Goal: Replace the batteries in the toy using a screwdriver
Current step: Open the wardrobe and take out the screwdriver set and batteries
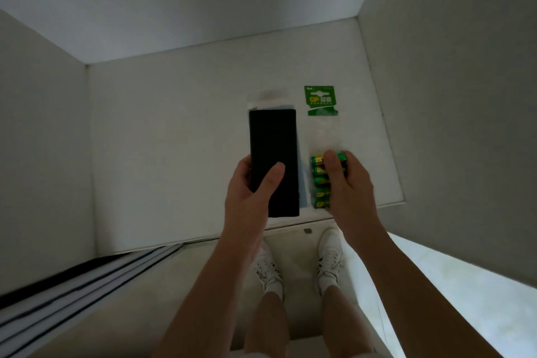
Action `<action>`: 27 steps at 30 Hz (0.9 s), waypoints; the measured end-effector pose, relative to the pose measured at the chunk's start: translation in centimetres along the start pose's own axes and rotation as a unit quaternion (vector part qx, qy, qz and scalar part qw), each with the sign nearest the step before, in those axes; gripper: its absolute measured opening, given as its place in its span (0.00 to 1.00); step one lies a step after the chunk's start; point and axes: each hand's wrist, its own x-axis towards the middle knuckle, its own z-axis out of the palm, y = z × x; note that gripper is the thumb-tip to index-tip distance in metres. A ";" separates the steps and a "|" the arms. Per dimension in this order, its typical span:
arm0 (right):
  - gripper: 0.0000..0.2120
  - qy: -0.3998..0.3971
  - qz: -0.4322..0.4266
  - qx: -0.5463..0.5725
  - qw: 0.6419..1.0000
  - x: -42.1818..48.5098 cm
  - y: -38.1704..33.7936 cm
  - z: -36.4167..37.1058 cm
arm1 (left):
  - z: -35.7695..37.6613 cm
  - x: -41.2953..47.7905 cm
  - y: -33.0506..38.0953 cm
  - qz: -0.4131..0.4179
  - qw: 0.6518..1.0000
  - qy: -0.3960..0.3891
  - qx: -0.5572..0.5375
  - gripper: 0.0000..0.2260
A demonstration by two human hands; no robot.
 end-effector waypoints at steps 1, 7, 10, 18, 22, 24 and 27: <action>0.12 0.007 0.002 0.004 1.000 -0.9 -0.9 -0.5 | 0.1 -1.1 0.8 0.003 1.000 -0.006 0.006 0.21; 0.13 0.049 -0.007 0.019 0.999 -7.2 -6.4 -2.9 | 0.6 -7.9 5.3 0.012 0.999 -0.044 0.030 0.19; 0.12 0.070 -0.010 0.029 0.997 -10.3 -8.8 -4.0 | 0.9 -10.9 7.3 0.018 0.997 -0.058 0.037 0.19; 0.10 0.094 -0.028 0.035 0.995 -17.3 -11.9 -7.0 | 1.3 -16.8 10.1 0.037 0.987 -0.116 0.101 0.19; 0.11 0.142 -0.027 0.015 0.989 -20.7 -12.2 -8.1 | 1.8 -19.0 10.4 0.025 0.979 -0.162 0.124 0.19; 0.10 0.168 -0.015 0.021 0.985 -22.6 -11.8 -8.5 | 2.0 -20.0 10.4 0.022 0.969 -0.197 0.149 0.20; 0.11 0.223 0.010 0.046 0.974 -25.6 -11.0 -8.9 | 2.5 -21.6 10.5 0.005 0.953 -0.247 0.177 0.22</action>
